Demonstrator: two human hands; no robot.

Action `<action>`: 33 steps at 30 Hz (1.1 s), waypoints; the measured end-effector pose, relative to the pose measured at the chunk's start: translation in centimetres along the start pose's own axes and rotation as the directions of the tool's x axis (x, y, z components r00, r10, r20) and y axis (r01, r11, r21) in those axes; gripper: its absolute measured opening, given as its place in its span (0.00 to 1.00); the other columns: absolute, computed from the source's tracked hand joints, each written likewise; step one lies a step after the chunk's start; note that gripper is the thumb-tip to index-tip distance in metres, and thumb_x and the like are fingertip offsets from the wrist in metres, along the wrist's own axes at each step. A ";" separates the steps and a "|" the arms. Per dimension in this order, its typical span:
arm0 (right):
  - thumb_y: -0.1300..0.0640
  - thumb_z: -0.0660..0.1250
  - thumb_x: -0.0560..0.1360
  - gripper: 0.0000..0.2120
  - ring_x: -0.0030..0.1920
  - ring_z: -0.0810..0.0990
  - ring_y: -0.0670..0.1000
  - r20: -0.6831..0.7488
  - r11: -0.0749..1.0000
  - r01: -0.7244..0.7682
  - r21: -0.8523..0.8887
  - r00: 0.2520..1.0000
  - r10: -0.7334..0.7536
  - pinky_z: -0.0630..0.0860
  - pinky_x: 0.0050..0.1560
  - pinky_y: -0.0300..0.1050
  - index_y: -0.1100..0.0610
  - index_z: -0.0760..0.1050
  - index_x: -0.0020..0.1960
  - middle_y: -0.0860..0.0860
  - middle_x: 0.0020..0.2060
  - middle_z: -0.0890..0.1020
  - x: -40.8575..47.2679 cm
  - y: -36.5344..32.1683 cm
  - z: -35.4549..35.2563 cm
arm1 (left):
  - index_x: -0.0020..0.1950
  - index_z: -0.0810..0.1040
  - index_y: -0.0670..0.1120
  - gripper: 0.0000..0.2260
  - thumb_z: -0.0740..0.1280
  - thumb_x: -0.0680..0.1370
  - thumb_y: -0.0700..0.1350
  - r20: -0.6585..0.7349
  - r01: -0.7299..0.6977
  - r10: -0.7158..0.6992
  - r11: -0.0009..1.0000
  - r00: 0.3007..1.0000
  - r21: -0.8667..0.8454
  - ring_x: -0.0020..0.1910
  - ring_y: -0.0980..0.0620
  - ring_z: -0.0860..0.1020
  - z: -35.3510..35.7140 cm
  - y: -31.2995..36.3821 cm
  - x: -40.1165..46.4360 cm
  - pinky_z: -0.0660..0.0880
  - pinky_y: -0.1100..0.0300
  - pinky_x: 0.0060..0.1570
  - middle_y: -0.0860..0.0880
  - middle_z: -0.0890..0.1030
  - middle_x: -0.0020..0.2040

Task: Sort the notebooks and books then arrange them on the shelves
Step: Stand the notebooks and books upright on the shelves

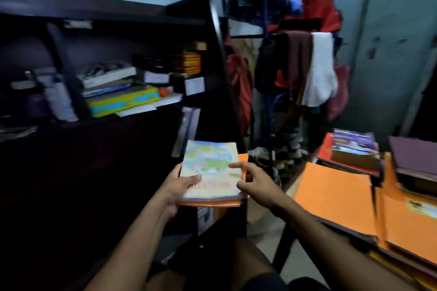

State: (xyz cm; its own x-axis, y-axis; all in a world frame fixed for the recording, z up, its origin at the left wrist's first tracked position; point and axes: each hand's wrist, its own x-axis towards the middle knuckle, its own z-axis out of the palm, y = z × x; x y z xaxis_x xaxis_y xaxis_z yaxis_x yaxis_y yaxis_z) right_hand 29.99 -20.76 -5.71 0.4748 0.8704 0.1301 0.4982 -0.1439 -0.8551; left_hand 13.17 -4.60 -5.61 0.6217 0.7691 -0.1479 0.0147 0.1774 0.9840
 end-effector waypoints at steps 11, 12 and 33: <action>0.61 0.67 0.76 0.26 0.64 0.74 0.57 0.395 0.862 0.292 -0.414 0.911 -0.119 0.72 0.63 0.47 0.47 0.70 0.72 0.48 0.74 0.66 8.2 2.3 11.3 | 0.64 0.69 0.43 0.23 0.76 0.75 0.39 -0.303 0.108 -0.009 0.945 0.953 0.310 0.42 0.52 0.80 -11.7 -3.9 3.3 0.75 0.61 0.35 0.43 0.82 0.56; 0.61 0.66 0.77 0.26 0.65 0.72 0.58 0.395 0.822 0.329 -0.465 0.908 -0.139 0.70 0.65 0.47 0.46 0.69 0.73 0.48 0.76 0.63 8.4 2.8 11.5 | 0.64 0.68 0.43 0.22 0.76 0.75 0.40 -0.305 0.104 0.000 0.941 0.952 0.323 0.44 0.51 0.80 -11.9 -4.2 3.7 0.76 0.60 0.37 0.43 0.81 0.57; 0.44 0.57 0.82 0.20 0.56 0.76 0.51 0.138 0.680 0.568 -0.464 0.804 -0.578 0.79 0.49 0.49 0.47 0.64 0.71 0.47 0.60 0.73 11.1 -1.6 11.1 | 0.58 0.80 0.44 0.10 0.66 0.79 0.41 -0.310 -0.247 0.119 0.877 0.943 -0.413 0.49 0.47 0.81 -11.0 3.2 4.3 0.81 0.56 0.43 0.43 0.81 0.51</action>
State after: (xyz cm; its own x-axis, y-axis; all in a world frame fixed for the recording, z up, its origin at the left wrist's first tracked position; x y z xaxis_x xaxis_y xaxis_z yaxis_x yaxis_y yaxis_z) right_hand 26.43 -5.65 -8.47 -0.0063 0.8483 0.5295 0.9448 0.1785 -0.2747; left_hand 7.26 5.99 -4.18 0.3450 0.9371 -0.0528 -0.4642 0.2192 0.8582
